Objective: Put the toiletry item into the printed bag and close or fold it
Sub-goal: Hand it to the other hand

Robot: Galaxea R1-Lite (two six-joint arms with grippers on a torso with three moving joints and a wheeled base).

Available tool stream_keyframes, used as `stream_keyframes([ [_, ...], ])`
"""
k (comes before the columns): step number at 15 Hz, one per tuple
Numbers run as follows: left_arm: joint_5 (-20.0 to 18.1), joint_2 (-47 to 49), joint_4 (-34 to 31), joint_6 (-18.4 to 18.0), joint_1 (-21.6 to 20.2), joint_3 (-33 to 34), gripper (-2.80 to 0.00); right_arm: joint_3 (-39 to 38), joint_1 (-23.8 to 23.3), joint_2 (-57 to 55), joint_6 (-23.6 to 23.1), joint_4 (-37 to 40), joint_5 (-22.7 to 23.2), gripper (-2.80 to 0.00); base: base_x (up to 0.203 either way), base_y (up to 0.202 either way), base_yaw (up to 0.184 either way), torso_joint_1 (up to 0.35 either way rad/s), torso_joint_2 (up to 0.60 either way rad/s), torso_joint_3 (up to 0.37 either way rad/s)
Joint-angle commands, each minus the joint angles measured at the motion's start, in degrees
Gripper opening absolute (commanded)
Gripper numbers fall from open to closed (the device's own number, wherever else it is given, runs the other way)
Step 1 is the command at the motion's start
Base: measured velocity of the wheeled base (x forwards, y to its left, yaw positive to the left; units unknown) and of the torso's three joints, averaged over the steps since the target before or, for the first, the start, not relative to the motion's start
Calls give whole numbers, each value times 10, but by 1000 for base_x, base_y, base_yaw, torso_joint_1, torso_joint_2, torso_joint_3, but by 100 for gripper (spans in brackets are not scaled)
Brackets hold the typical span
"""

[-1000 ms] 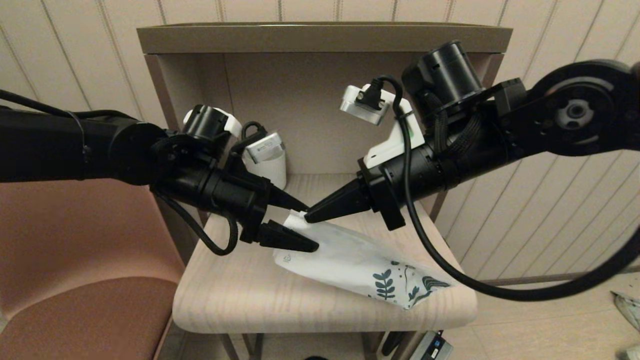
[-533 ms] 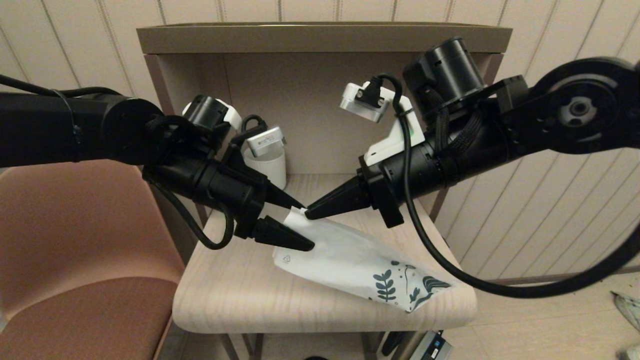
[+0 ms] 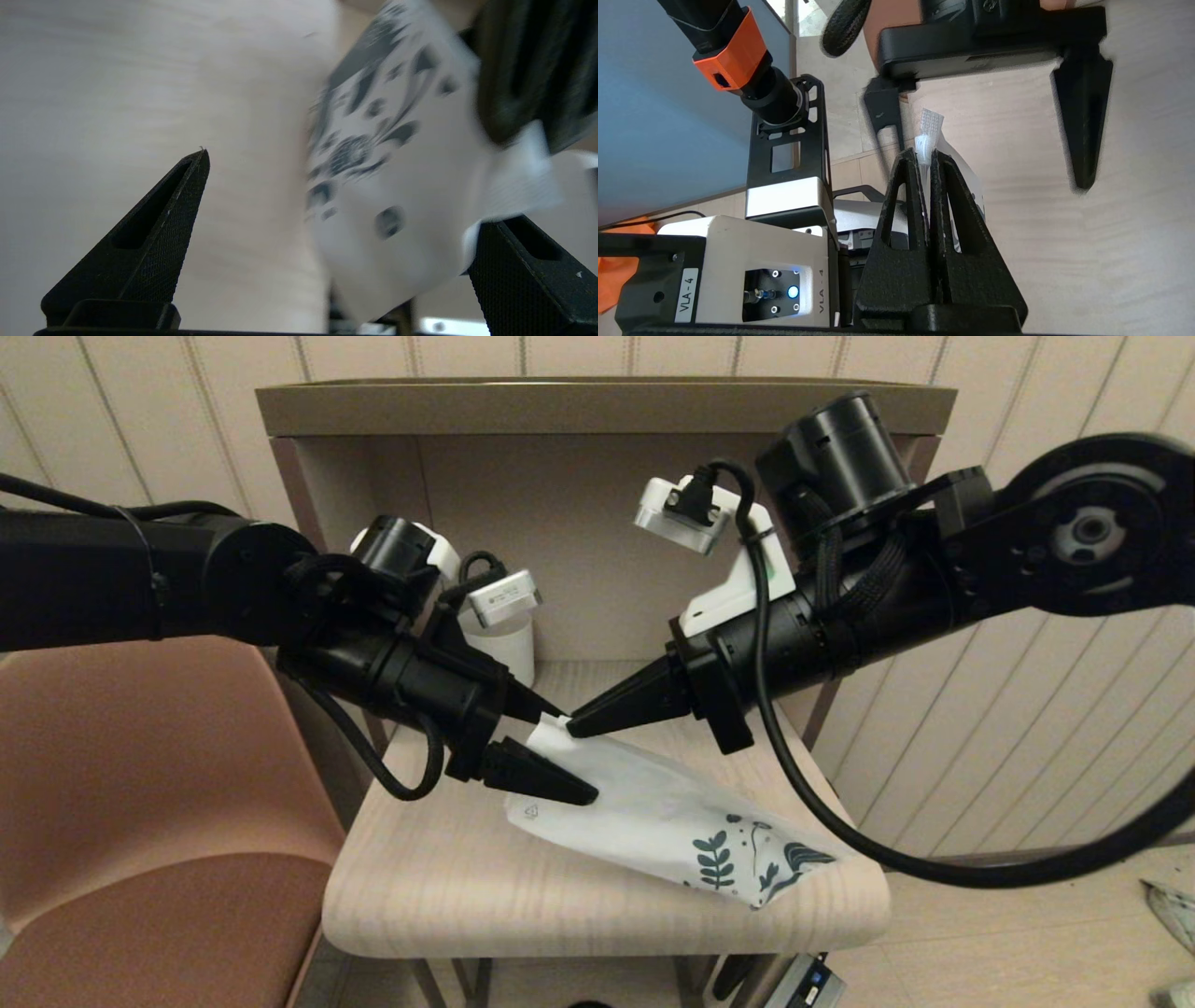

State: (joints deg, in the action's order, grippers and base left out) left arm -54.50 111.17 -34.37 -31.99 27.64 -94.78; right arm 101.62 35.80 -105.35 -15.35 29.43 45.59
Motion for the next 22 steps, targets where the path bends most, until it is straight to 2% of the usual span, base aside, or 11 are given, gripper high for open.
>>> stream_keyframes([
  [1,-21,6,-2,6,4,-1,0,0,0,0,-1,2,2,-280,0,0,0,0,0,0],
  [5,-25,7,-2,7,4,0,0,1,0,-1,-1,2,2,-280,0,0,0,0,0,0],
  [8,-39,7,-1,22,9,-8,0,2,0,1,-1,1,1,-280,0,0,0,0,0,0],
  [10,-40,10,-1,31,10,-15,0,7,1,1,2,1,-20,-280,0,0,0,0,0,0],
  [13,-40,11,0,33,13,-19,0,7,1,3,2,2,-22,-280,0,0,0,0,0,0],
  [14,-40,11,0,32,13,-18,-280,6,1,3,2,2,-22,-280,0,0,0,0,0,0],
  [20,-41,11,-1,33,13,-16,-280,7,1,1,2,1,-23,-280,0,0,0,0,0,0],
  [22,-53,10,-2,32,13,-15,-280,7,1,2,2,1,-23,-280,0,0,0,0,0,0],
])
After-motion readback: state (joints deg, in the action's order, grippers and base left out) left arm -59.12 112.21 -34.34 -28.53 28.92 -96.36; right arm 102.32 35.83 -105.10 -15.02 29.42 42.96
